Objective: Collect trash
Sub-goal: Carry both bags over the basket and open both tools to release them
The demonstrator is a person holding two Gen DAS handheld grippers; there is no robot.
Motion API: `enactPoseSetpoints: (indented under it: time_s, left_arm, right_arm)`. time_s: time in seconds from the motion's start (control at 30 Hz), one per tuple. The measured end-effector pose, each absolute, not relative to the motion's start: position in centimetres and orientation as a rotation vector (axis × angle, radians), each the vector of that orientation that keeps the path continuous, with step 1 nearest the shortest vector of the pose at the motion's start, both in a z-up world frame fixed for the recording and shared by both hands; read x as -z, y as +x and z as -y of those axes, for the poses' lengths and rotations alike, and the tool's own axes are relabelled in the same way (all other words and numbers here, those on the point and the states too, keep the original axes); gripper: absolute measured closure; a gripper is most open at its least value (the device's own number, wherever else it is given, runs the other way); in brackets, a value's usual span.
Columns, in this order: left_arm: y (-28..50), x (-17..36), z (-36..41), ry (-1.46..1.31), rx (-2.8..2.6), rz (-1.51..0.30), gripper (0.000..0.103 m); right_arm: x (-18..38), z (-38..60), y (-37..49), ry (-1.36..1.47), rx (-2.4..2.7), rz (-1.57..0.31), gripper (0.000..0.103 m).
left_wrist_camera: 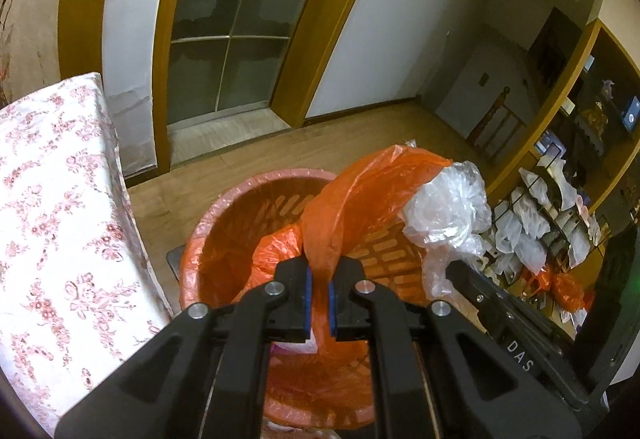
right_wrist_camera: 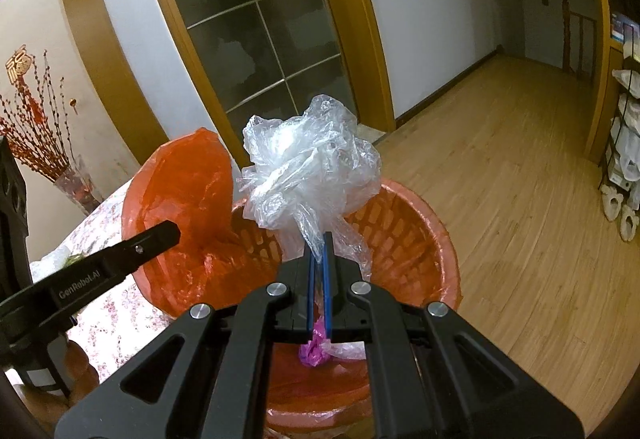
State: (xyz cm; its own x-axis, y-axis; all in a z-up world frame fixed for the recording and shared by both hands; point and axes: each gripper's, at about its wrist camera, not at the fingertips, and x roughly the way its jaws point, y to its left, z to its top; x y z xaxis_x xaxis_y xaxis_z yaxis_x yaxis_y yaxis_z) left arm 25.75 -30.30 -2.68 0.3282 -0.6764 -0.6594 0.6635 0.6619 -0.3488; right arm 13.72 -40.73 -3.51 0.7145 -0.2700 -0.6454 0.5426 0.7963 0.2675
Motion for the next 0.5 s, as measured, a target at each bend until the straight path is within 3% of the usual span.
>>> enactPoseSetpoints:
  time_s: [0.13,0.23,0.33,0.4,0.5]
  left_arm:
    - [25.8,3.6,30.9,-0.01,0.87,-0.892,0.095]
    - [25.9,4.2,31.0,-0.003,0.861,-0.904,0.089]
    - [25.9,4.4,30.9,0.002,0.844,-0.905,0.076]
    - [26.0,4.5,30.5,0.006,0.834,-0.902,0.073]
    - [26.1,4.5,30.2,0.006,0.822,-0.903,0.069]
  right_arm:
    - [4.0,41.0,13.8,0.485,0.459,-0.641,0.1]
    - [4.4,41.2,13.8,0.494,0.459,-0.654,0.098]
    - [4.6,41.3,13.8,0.503,0.459,-0.659,0.081]
    - [4.6,41.2,13.8,0.501,0.461,-0.656,0.07]
    - [4.7,41.1,13.8,0.498,0.462,-0.66,0.07]
